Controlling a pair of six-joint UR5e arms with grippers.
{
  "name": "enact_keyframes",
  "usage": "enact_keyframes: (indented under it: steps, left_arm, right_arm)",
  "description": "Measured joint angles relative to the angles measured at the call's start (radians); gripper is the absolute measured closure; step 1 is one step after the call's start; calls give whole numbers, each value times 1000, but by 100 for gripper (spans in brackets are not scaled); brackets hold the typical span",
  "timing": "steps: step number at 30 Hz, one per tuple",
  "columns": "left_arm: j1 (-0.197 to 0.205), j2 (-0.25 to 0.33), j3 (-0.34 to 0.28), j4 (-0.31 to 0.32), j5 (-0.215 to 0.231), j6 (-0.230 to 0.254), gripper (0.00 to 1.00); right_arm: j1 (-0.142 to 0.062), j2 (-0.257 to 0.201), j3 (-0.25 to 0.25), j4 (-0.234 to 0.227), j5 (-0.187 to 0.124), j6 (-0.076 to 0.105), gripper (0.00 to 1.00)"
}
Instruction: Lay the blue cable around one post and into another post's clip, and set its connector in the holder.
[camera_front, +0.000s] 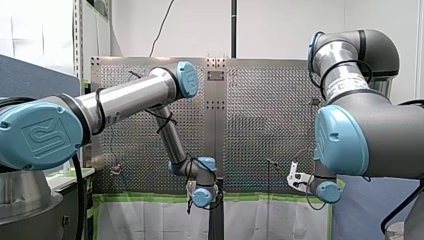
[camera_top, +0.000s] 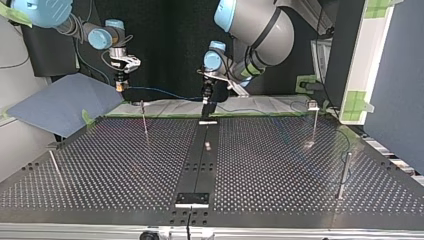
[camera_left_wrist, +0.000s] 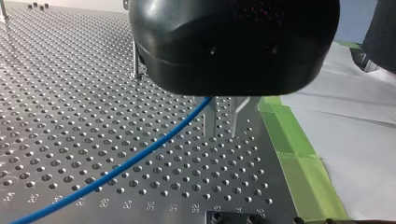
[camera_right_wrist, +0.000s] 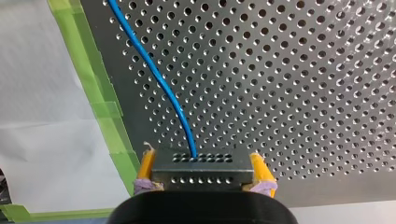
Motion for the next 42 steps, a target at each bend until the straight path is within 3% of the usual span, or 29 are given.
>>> enact_keyframes:
  steps: [9, 11, 14, 27, 29, 32, 42]
  left_arm:
    - [1, 1, 0, -7, 4, 4, 78]
    - [1, 1, 0, -7, 7, 5, 66]
    - [2, 1, 0, -8, 15, 6, 62]
    - [4, 1, 0, -10, 20, 8, 62]
    - [4, 1, 0, -10, 20, 9, 71]
    - [4, 1, 0, -13, 20, 12, 73]
    - [4, 1, 0, -17, 25, 20, 71]
  right_arm:
    - [-9, 0, 0, -2, 0, 0, 100]
    - [-11, 0, 0, -2, 0, 0, 100]
    - [-13, 0, 0, -2, 0, 0, 100]
    - [-22, 1, -1, -1, 6, -1, 100]
    - [-23, 1, -1, -2, 8, -1, 100]
    - [-25, 1, -1, -4, 11, 0, 100]
    - [-38, 1, -1, -5, 17, 1, 100]
